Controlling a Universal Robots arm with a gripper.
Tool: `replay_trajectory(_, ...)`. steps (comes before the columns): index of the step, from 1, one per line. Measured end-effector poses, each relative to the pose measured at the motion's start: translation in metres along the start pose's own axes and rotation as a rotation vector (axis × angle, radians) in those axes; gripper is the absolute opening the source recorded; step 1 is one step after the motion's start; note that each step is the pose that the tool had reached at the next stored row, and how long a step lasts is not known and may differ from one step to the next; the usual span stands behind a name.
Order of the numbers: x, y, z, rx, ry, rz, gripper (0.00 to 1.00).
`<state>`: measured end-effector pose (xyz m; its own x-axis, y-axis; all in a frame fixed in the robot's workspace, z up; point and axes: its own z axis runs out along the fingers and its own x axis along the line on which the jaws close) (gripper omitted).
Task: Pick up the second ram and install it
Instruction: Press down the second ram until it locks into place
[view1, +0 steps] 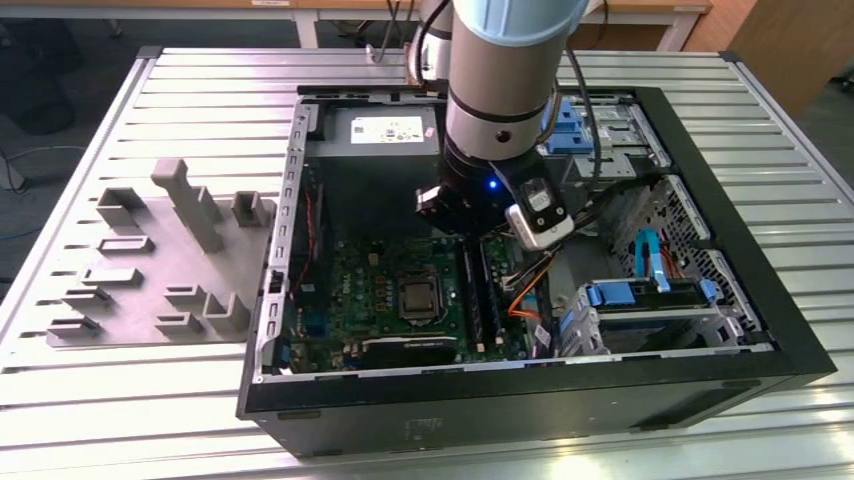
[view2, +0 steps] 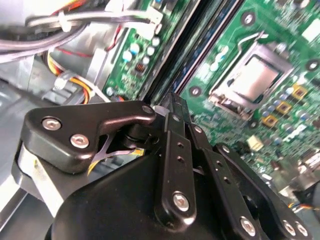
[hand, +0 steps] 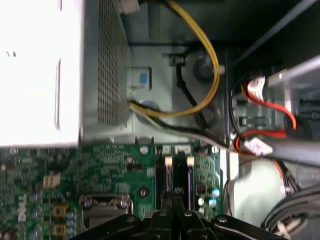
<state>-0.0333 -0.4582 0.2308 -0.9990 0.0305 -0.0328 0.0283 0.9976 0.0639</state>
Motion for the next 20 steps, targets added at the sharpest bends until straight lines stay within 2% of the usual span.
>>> replay_trajectory(7, -0.0007, -0.0229, -0.0014, 0.0024, 0.0, 0.0, 0.11)
replay_trajectory(16, -0.0015, -0.0487, -0.003, 0.0113, -0.0002, 0.0, 0.11)
replay_trajectory(20, -0.0017, -0.0571, -0.0035, 0.0153, -0.0004, -0.001, 0.11)
